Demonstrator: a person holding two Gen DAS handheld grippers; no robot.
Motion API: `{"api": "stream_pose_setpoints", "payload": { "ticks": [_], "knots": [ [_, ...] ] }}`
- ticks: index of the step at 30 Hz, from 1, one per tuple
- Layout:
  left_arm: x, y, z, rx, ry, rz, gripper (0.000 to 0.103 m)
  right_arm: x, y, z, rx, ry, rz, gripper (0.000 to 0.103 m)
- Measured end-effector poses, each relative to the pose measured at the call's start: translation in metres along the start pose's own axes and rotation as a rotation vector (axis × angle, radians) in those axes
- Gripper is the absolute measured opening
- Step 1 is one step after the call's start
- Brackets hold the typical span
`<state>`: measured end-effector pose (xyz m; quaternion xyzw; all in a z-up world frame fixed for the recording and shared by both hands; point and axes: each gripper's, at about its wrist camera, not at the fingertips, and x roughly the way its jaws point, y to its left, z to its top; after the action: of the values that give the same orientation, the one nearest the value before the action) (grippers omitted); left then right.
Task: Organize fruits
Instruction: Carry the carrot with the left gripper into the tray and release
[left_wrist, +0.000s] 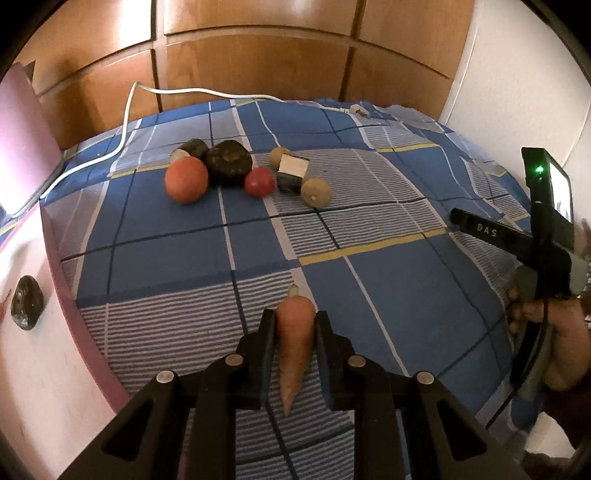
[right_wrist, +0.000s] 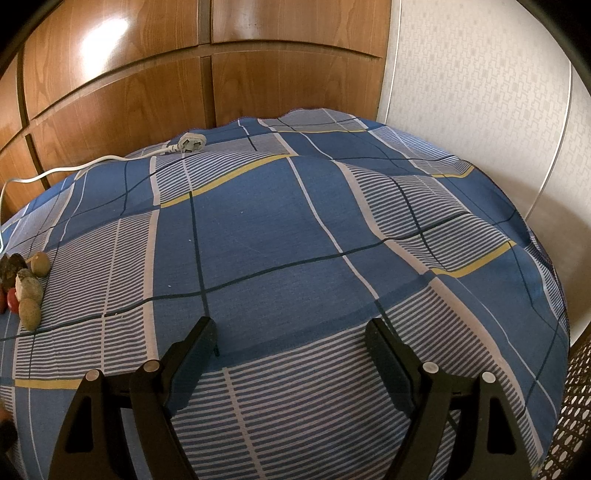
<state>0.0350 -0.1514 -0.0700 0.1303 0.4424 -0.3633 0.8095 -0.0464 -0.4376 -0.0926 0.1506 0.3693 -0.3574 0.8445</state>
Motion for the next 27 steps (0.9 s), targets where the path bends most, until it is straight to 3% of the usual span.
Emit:
{"api": "stream_pose_setpoints", "payload": {
  "ticks": [8,14,20,27],
  "knots": [
    [-0.012,0.002,-0.01,-0.065,-0.006,-0.04,0.021,0.0,0.0,0.0,0.001,0.001,0.001,0.084],
    [-0.04,0.004,-0.017,-0.092,-0.056,-0.073,0.021,0.0,0.001,0.0,0.002,0.001,0.002,0.084],
    [-0.073,0.027,-0.017,-0.193,-0.118,-0.099,0.021,0.0,0.001,0.0,0.001,0.002,0.001,0.084],
    [-0.107,0.071,-0.02,-0.335,-0.188,-0.066,0.021,0.001,0.003,-0.001,0.001,0.005,0.001,0.084]
  ]
}}
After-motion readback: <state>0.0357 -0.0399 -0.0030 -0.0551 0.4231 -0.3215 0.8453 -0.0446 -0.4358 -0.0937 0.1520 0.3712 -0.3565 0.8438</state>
